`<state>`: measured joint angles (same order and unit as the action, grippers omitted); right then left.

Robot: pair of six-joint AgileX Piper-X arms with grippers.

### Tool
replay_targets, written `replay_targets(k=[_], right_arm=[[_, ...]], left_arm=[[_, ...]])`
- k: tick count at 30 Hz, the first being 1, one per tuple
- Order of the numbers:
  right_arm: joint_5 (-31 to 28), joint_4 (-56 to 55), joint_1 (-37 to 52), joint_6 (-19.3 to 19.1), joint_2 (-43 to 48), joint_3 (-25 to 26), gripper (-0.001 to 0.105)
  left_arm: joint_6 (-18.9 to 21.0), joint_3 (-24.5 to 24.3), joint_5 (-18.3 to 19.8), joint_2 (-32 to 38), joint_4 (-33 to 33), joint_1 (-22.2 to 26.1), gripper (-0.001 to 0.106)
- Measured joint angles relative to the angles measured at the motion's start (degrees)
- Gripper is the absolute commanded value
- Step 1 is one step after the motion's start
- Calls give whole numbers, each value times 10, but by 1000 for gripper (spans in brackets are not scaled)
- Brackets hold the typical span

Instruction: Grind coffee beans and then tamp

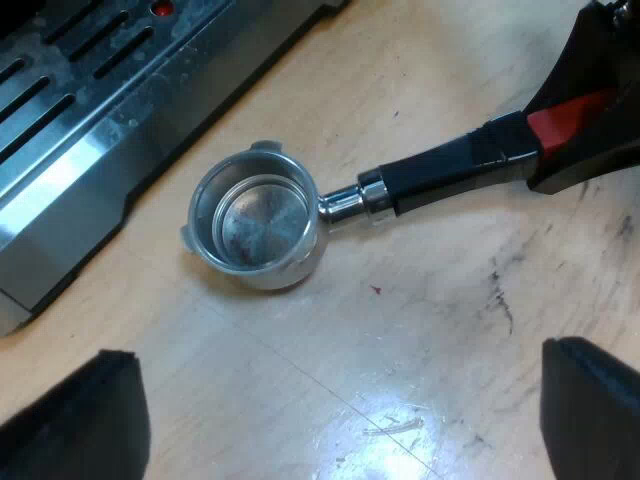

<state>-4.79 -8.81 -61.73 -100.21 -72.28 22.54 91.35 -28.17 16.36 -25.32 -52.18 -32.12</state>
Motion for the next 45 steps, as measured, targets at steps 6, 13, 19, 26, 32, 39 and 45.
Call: replay_targets(k=[6,13,19,26,32,39,45], right_arm=[[6,-39,0,0,1,2,0],[10,-86,0,0,1,2,44],[21,-107,0,0,6,6,48],[20,-151,0,39,7,17,48],[20,-278,0,47,9,52,48],[20,-431,0,52,5,110,48],[5,-484,0,51,5,161,48]], left_arm=[[0,0,3,0,0,0,80],[0,0,3,0,0,0,80],[0,0,3,0,0,0,80],[0,0,3,0,0,0,80],[0,0,3,0,-4,0,80],[0,-20,3,0,-7,0,80],[0,-38,3,0,-9,0,80]])
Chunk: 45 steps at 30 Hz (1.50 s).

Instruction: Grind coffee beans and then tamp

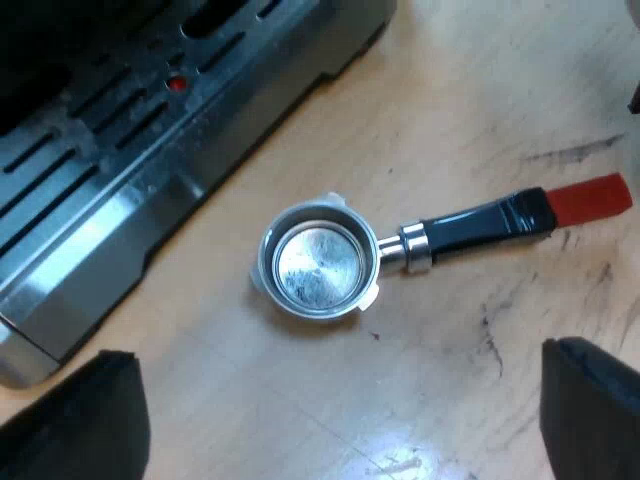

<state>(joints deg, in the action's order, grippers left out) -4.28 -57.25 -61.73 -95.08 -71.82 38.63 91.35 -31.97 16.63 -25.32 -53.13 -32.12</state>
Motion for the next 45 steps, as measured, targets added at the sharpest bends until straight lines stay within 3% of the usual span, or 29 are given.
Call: replay_targets(k=[9,18,24,29,39,45], right_arm=[[-29,-17,0,0,66,78,48],[-29,55,-2,0,154,84,48],[-31,149,-64,-44,176,85,48],[-44,241,-84,-56,176,61,48],[-46,471,-84,-60,176,-57,49],[-50,577,-84,-60,170,-103,71]], left_arm=[[0,-33,1,0,-60,0,80],[0,-54,1,0,-100,0,80],[24,-82,-2,65,-134,0,80],[59,-82,-7,127,-160,0,80],[99,-82,-48,179,-201,0,80],[106,-82,-51,179,-201,0,80]])
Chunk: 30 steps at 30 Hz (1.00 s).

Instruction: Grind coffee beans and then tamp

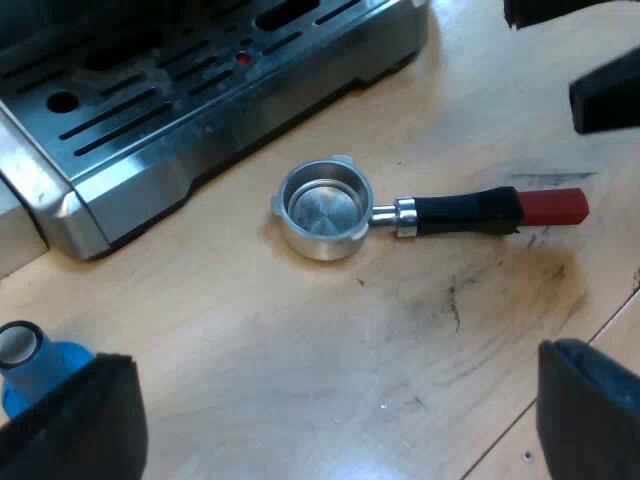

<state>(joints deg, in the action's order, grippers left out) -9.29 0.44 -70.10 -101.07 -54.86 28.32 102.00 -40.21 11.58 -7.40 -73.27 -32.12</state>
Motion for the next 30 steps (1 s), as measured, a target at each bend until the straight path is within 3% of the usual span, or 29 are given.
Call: replay_targets(k=[4,10,16,19,30], right_arm=[[-5,42,0,0,-45,-3,71],[-5,110,0,0,-109,-3,71],[-4,168,0,0,-150,-3,71],[6,177,0,0,-157,-3,71],[13,178,0,0,-156,-3,71]], left_arm=[[2,0,-30,0,0,0,80],[38,0,-44,0,0,0,80],[47,0,-56,0,0,0,80],[53,0,-84,0,0,0,80],[78,42,-107,-4,28,0,80]])
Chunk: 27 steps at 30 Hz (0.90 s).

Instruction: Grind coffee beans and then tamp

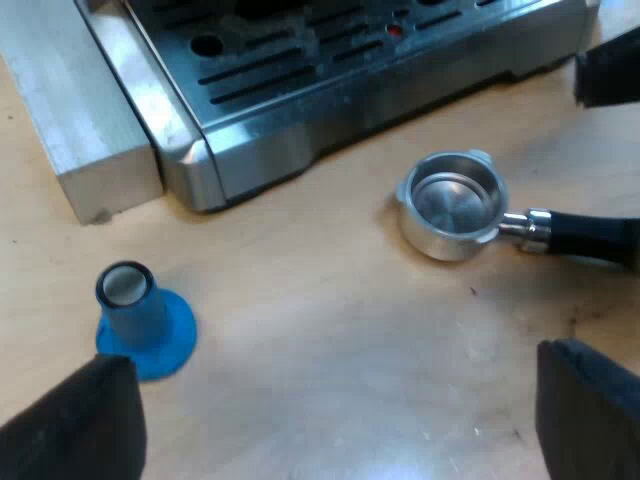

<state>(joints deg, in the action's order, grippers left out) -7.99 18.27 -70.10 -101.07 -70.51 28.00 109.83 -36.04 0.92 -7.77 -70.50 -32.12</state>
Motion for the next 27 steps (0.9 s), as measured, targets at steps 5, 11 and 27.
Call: replay_targets(k=[5,11,27], right_arm=[[11,0,0,0,0,0,71],[17,0,0,0,0,0,71],[38,0,0,0,0,0,71]], left_arm=[[13,11,-9,-2,30,0,80],[29,11,-21,-26,47,0,80],[56,11,-54,-121,83,10,80]])
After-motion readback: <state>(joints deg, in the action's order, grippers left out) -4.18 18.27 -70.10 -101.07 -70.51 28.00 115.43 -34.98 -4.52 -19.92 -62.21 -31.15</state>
